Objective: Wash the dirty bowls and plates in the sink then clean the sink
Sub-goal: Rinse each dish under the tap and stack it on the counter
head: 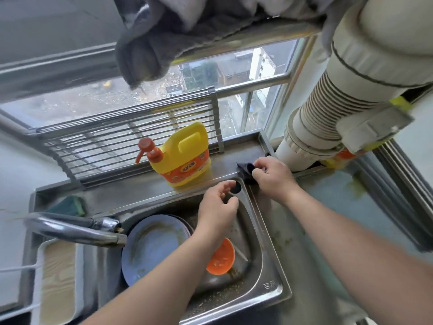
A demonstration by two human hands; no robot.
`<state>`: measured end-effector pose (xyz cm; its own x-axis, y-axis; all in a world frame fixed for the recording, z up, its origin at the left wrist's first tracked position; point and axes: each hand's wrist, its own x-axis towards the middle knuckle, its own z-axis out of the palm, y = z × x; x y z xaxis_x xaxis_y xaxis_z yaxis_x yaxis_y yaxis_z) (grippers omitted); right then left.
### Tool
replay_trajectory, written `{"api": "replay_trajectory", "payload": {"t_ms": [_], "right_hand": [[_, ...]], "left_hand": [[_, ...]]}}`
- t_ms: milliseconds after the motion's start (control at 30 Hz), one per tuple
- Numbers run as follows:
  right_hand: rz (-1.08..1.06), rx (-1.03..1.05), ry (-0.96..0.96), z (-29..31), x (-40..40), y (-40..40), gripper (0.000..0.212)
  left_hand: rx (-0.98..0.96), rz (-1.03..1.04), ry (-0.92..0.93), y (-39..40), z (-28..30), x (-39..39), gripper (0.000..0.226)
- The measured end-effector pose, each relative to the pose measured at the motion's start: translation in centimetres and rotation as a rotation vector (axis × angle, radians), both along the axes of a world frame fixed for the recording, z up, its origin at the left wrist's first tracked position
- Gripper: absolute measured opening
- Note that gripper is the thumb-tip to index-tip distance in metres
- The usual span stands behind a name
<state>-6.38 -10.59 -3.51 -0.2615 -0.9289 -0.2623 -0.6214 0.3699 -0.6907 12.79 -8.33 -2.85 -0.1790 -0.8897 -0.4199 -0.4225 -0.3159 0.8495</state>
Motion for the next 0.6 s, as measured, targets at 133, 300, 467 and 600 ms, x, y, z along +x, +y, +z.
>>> {"api": "replay_trajectory", "payload": {"t_ms": [133,300,467,600], "right_hand": [[-0.041,-0.090,-0.483,5.5,0.5,4.7,0.016],[-0.049,-0.043,-0.585,8.9,0.5,9.2,0.023],[-0.061,-0.006,-0.654,10.7,0.5,14.0,0.017],[-0.411,-0.061,-0.841,11.0,-1.4,17.9,0.017]], "left_hand": [[-0.125,-0.250,0.135,0.7,2.9,-0.9,0.049],[0.050,-0.322,0.332,3.6,4.8,-0.6,0.037],[0.251,-0.437,0.506,6.9,7.0,-1.5,0.029],[0.208,-0.494,0.307,8.2,7.5,-3.7,0.039]]}}
